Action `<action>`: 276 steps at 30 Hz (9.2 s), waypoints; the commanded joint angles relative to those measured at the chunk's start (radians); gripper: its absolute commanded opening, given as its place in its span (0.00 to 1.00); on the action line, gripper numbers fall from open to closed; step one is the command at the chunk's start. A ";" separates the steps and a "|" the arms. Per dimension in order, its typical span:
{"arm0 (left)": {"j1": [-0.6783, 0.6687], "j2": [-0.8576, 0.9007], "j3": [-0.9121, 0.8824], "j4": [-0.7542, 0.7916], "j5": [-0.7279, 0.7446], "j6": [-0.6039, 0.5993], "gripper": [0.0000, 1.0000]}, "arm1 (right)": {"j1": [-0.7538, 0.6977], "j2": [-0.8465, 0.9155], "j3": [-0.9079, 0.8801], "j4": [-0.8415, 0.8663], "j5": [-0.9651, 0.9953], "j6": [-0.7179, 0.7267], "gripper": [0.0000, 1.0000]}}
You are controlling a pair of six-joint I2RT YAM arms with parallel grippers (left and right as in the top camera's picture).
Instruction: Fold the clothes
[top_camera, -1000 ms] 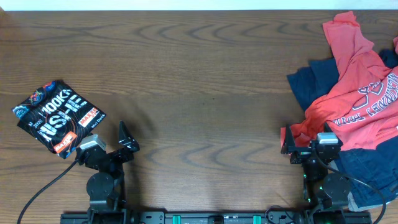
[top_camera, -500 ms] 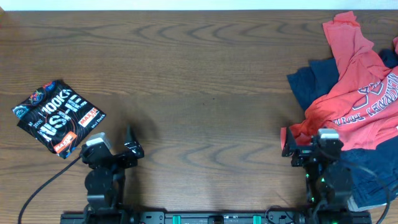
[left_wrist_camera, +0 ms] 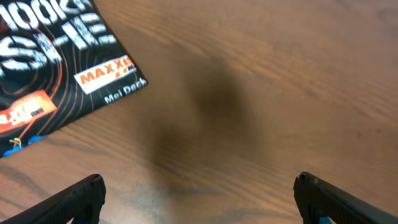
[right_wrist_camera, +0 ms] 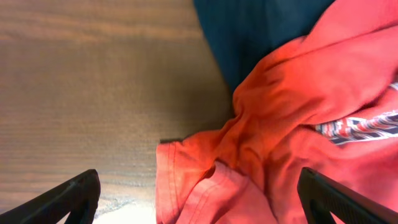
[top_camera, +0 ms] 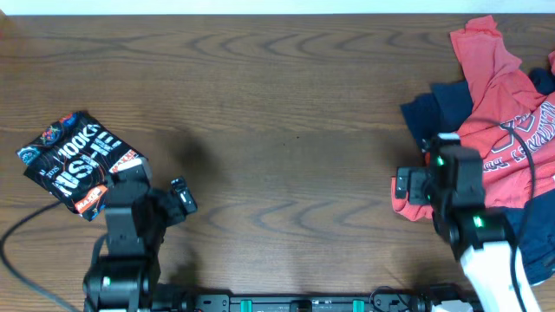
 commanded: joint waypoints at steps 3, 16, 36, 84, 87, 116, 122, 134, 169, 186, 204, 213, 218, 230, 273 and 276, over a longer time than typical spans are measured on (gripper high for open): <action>-0.002 0.086 0.040 -0.003 0.003 -0.015 0.98 | -0.016 0.162 0.038 0.003 0.060 -0.009 0.85; -0.002 0.112 0.039 -0.007 0.003 -0.058 0.98 | -0.066 0.509 0.034 -0.034 0.191 0.096 0.80; -0.002 0.112 0.039 -0.002 0.003 -0.058 0.98 | 0.040 0.343 0.292 -0.214 -0.497 -0.179 0.01; -0.036 0.314 0.033 0.076 0.295 -0.300 0.98 | 0.235 0.283 0.330 -0.182 0.060 0.167 0.99; -0.081 0.433 0.033 0.110 0.347 -0.357 0.98 | 0.187 0.282 0.330 -0.230 0.059 0.167 0.99; -0.444 0.903 0.042 0.764 0.275 -0.383 0.06 | 0.126 0.283 0.330 -0.282 0.057 0.183 0.99; -0.236 0.694 0.099 0.713 0.238 -0.154 0.06 | 0.073 0.283 0.330 -0.280 0.066 0.243 0.99; 0.182 0.714 0.225 0.671 0.223 -0.101 0.98 | 0.023 0.283 0.330 -0.285 0.063 0.241 0.99; -0.419 1.151 0.189 0.691 0.244 -0.637 0.37 | 0.021 0.283 0.330 -0.285 0.060 0.234 0.99; -0.245 0.922 0.189 -0.023 0.151 -0.433 0.06 | -0.018 0.283 0.330 -0.288 0.075 0.230 0.99; 0.058 0.638 0.172 -0.269 0.357 -0.359 0.88 | -0.041 0.283 0.330 -0.295 0.074 0.223 0.99; -0.050 0.641 0.010 -0.167 0.366 -0.494 0.87 | -0.041 0.283 0.330 -0.300 0.071 0.223 0.99; -0.122 0.642 -0.101 -0.007 0.425 -0.597 0.86 | -0.041 0.283 0.330 -0.300 0.049 0.222 0.98; -0.177 0.642 -0.143 0.220 0.435 -0.632 0.06 | -0.040 0.286 0.330 -0.307 -0.065 0.170 0.99; 0.458 0.483 0.208 -0.476 0.496 -0.019 0.06 | -0.536 0.864 0.571 -0.016 -0.629 0.008 0.36; 0.458 0.483 0.208 -0.467 0.496 -0.019 0.06 | -0.471 0.836 0.634 -0.085 -0.730 -0.075 0.43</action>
